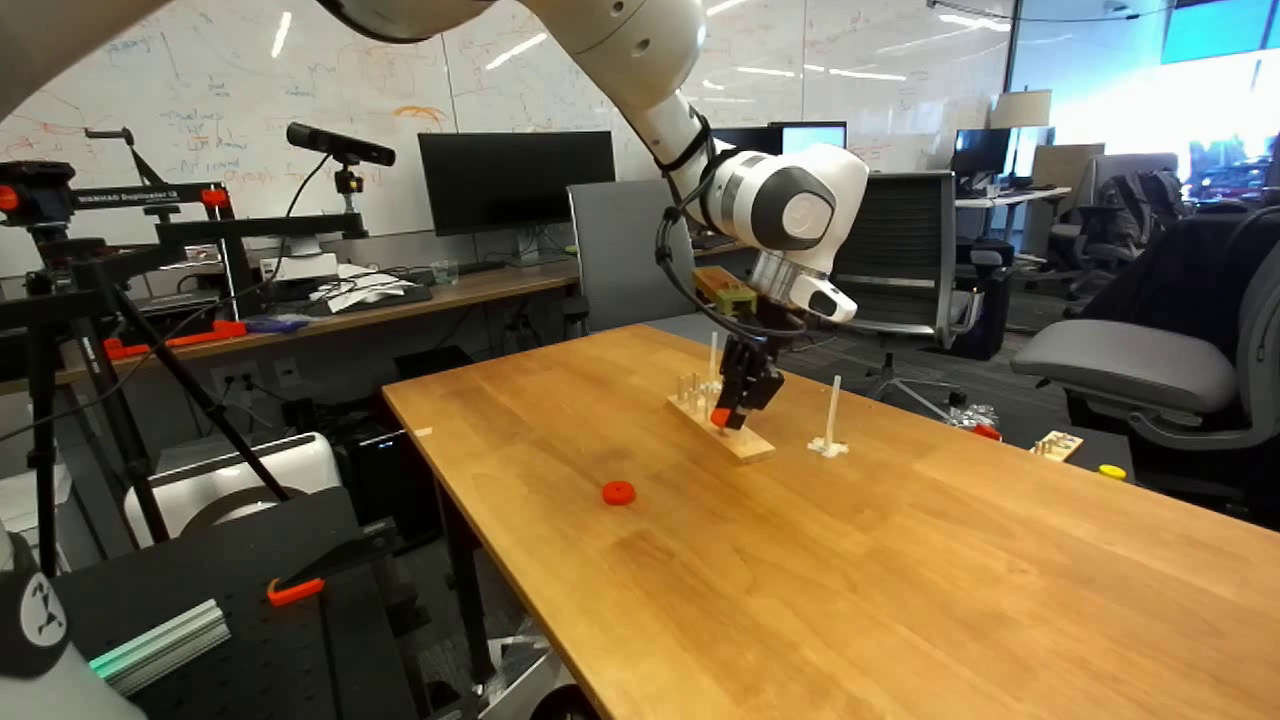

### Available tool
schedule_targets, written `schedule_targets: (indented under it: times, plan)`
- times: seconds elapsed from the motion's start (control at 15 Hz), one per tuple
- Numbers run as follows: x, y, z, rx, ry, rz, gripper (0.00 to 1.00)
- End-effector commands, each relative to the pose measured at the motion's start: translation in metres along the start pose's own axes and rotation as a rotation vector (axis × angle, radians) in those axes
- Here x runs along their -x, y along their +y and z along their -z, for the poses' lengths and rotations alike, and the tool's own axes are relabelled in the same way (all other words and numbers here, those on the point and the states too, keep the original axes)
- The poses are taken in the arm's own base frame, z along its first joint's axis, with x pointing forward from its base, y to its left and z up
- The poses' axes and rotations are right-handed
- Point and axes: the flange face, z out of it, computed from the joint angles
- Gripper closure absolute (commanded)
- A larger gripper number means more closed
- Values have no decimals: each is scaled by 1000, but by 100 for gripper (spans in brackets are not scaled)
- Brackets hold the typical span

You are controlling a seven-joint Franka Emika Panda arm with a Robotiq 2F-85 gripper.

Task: Put one orange ring on the wooden platform

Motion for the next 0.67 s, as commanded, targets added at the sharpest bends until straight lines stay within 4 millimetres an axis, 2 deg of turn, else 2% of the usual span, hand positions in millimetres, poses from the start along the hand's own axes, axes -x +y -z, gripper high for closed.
schedule_targets:
  times: [0.0,0.47,0.53,0.6]
  plan:
    - [11,-4,-1,7,12,34,82]
    - [14,-9,-10,15,3,40,82]
    - [14,-9,-10,14,1,37,39]
    - [13,-9,-10,13,4,37,32]
